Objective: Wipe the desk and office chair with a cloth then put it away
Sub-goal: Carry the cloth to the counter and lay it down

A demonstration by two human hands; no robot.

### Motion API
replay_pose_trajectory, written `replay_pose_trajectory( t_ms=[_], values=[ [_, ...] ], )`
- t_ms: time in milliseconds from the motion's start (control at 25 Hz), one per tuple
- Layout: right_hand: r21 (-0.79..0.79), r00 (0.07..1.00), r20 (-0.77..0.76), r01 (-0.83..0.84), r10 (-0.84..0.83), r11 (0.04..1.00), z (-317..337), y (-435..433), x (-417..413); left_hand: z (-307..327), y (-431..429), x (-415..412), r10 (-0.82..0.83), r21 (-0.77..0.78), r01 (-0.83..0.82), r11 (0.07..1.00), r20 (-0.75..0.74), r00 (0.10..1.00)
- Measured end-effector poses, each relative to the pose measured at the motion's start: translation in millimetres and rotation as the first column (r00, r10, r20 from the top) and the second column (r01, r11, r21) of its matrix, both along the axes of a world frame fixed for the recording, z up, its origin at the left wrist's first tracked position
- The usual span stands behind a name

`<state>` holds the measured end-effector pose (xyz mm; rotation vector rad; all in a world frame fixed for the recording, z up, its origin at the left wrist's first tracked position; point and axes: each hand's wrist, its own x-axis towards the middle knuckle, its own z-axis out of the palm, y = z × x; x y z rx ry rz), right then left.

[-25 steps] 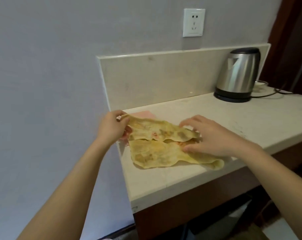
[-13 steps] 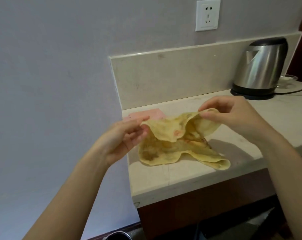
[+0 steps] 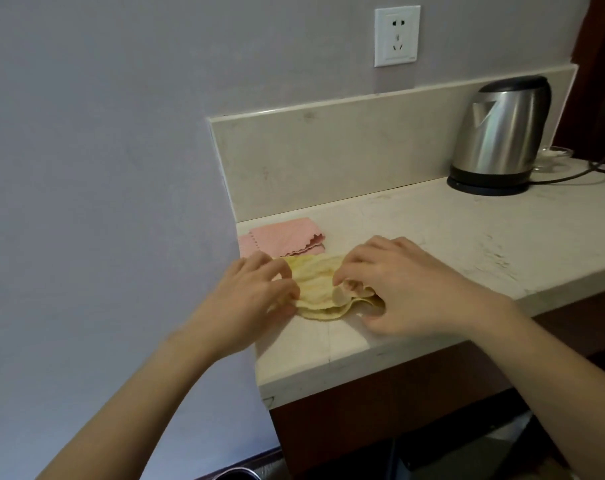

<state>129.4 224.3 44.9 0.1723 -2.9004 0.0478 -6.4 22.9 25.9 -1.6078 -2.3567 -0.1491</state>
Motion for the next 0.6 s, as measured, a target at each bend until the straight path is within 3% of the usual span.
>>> replay_pose_trajectory(
  t_ms=[40,120,240,320,400,480,600],
  values=[
    [0.085,1.000,-0.024,0.016,-0.014,0.996,-3.6,-7.6,-3.9,-0.3,2.6,-0.2,-0.002,0.015,0.003,1.000,-0.059,0.998],
    [0.198,0.991,-0.070,0.122,-0.110,0.973,-9.1,-19.5,-13.0,7.6,8.7,1.0,0.050,0.145,-0.049,0.988,-0.005,0.999],
    [0.176,0.948,-0.101,0.317,-0.303,0.932,-2.0,-29.1,-29.4,26.5,12.8,6.2,0.043,0.393,-0.097,0.915,0.144,0.989],
    [0.068,0.915,-0.089,0.399,-0.393,0.914,16.0,-24.1,-39.3,35.8,1.0,4.7,-0.041,0.431,-0.080,0.899,0.264,0.964],
    [-0.156,0.912,-0.031,0.400,-0.409,0.903,39.4,-17.6,-43.7,46.1,-17.6,4.0,-0.116,0.331,-0.079,0.940,0.531,0.839],
    [-0.323,0.935,-0.036,0.323,-0.353,0.889,56.0,-18.0,-46.2,49.2,-26.8,1.0,-0.127,0.307,-0.140,0.941,0.706,0.697],
    [-0.442,0.972,-0.122,0.129,-0.202,0.888,67.7,-36.2,-52.9,47.5,-21.4,-6.4,-0.060,0.326,-0.349,0.879,0.800,0.597]
  ],
)
